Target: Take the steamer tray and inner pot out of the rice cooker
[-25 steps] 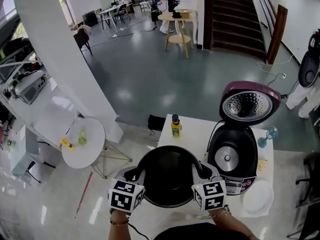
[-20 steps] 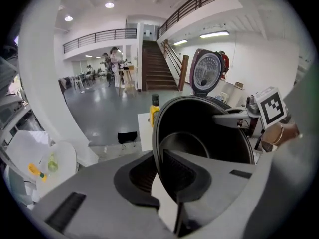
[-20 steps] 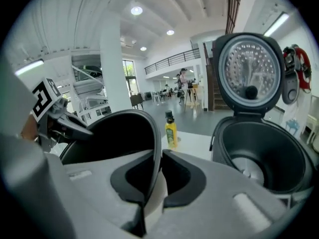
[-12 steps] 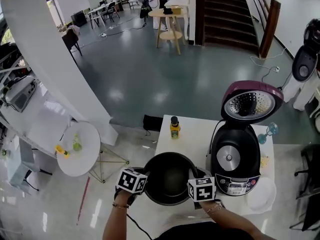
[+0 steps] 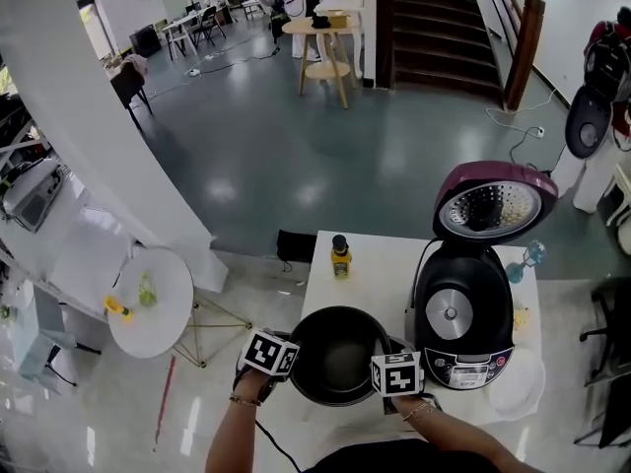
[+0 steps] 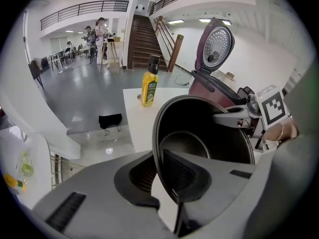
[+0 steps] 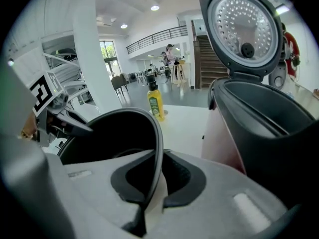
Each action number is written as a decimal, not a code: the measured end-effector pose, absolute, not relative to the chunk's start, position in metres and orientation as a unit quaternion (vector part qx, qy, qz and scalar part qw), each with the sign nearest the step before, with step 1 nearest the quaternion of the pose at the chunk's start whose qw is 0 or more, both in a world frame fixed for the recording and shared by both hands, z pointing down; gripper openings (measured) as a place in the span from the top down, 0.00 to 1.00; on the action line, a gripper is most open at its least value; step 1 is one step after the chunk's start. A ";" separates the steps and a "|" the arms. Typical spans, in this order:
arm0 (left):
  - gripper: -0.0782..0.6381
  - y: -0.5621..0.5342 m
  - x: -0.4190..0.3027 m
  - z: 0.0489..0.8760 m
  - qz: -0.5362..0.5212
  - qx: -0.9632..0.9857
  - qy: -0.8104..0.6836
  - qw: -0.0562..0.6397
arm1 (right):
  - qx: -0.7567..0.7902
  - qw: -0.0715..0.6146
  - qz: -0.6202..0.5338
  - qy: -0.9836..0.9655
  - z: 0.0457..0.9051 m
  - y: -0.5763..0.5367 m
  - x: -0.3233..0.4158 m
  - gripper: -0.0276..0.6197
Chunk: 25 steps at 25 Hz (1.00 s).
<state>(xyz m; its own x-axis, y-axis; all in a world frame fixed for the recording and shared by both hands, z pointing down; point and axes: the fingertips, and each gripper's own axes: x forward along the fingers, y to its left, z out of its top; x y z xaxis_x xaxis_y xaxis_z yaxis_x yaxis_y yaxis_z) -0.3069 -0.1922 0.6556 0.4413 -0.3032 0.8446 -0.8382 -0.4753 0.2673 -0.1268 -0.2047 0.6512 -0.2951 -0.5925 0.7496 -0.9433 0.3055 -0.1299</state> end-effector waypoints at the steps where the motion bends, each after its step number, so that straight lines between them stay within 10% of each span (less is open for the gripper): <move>1: 0.84 -0.193 -0.306 0.657 0.377 0.772 -0.368 0.355 | 0.513 0.303 0.291 -0.749 0.653 -0.205 -0.126 0.92; 10: 0.84 -0.201 -0.304 0.658 0.372 0.774 -0.387 0.336 | 0.505 0.314 0.288 -0.751 0.661 -0.205 -0.126 0.92; 16: 0.82 -0.207 -0.312 0.649 0.337 0.773 -0.449 0.295 | 0.474 0.304 0.277 -0.778 0.650 -0.191 -0.147 0.49; 25: 0.70 -0.216 -0.330 0.546 0.170 0.781 -0.587 0.132 | 0.458 0.182 0.081 -0.866 0.547 -0.189 -0.173 0.46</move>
<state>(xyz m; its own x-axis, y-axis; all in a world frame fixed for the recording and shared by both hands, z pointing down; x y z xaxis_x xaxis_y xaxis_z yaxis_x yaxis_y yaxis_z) -0.3297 -0.2163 0.5459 0.2542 -0.8710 0.4204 -0.9609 -0.2768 0.0075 -0.1729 -0.1890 0.5470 -0.5147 -0.7637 0.3897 -0.8226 0.5679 0.0264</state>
